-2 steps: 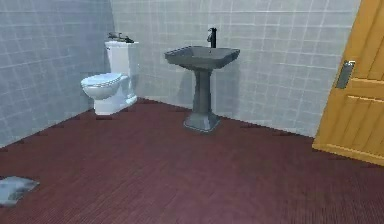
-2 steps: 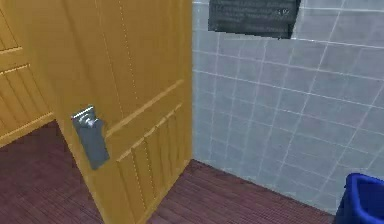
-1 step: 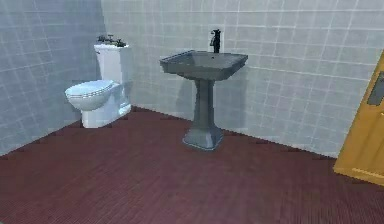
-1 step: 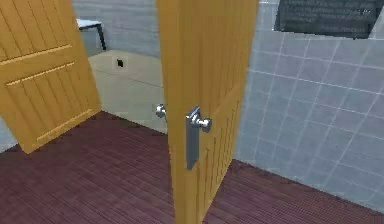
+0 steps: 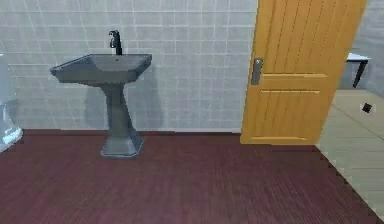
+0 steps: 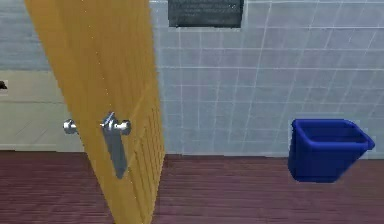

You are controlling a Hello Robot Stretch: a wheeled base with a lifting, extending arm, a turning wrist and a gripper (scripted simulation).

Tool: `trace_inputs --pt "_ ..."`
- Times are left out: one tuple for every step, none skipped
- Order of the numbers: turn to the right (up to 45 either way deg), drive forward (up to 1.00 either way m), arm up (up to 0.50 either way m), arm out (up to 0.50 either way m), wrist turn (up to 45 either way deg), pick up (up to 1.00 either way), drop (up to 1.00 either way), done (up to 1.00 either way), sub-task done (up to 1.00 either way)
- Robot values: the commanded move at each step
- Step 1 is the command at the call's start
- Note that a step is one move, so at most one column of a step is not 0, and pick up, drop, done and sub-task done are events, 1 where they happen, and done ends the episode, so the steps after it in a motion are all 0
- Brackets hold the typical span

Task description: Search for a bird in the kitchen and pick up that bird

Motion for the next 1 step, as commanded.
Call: trace_inputs --pt "0.0 0.65 0.00 0.00 0.0 0.00 0.00 0.00 0.00"
